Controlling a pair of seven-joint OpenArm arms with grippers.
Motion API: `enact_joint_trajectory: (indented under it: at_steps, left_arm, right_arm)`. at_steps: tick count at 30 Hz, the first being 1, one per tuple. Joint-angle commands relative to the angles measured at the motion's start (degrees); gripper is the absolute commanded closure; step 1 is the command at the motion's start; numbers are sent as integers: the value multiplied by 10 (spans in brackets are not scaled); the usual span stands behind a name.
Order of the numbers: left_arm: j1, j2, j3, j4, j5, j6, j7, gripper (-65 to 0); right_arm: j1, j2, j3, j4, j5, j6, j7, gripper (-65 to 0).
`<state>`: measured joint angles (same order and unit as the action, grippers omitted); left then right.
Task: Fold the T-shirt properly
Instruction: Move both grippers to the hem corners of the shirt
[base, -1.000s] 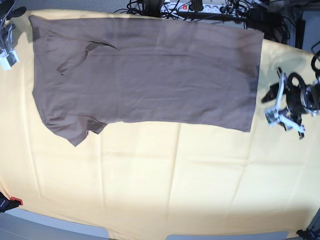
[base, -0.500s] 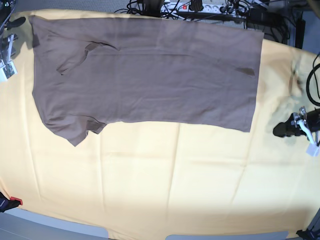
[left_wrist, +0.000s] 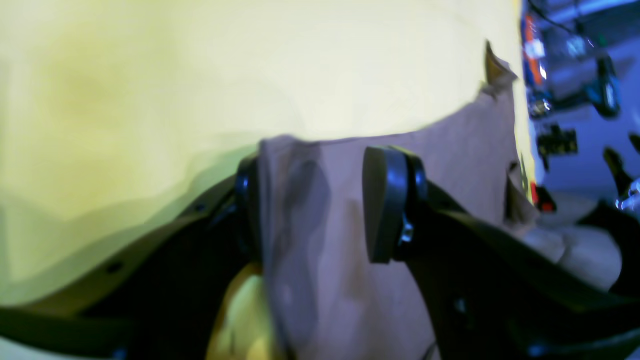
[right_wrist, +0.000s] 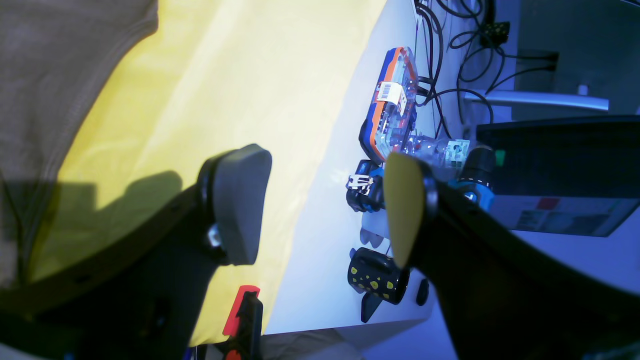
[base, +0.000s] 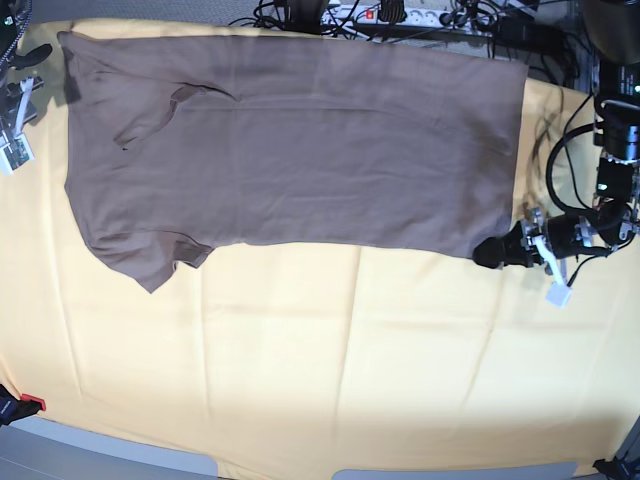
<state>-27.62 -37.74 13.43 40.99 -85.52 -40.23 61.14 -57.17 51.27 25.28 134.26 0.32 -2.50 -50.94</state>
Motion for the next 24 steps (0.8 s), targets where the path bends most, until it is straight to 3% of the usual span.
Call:
enact_joint_trajectory:
  at_steps: [1, 5, 8, 10, 13, 14, 17, 20, 24]
  left_arm:
    - [-5, -2, 0, 2, 12, 2, 24, -303]
    - [-5, 14, 0, 2, 12, 2, 54, -303]
    - [-5, 15, 0, 2, 12, 2, 45, -284]
    - [-7, 15, 0, 2, 12, 2, 30, -216]
    - [-9, 15, 0, 2, 12, 2, 17, -25]
    - [-9, 15, 0, 2, 12, 2, 16, 0]
    - [-10, 15, 0, 2, 12, 2, 12, 0]
    - [-10, 15, 0, 3, 11, 2, 1, 0]
    - [-19, 16, 0, 3, 12, 2, -14, 0]
  right_arm:
    - [-2, 8, 7, 7, -11, -6, 10, -392]
    - [-1, 8, 7, 7, -11, -7, 16, -392]
    - [-1, 8, 7, 7, -11, -7, 20, -392]
    - [-1, 8, 7, 7, -3, -7, 23, -392]
    - [-1, 8, 6, 7, 17, -6, 31, -392]
    - [-1, 8, 6, 7, 19, -6, 37, -392]
    - [20, 1, 6, 7, 31, -7, 54, -392]
    - [83, -32, 6, 7, 65, -1, 77, -392]
    - [185, -78, 6, -17, 131, 53, 90, -392]
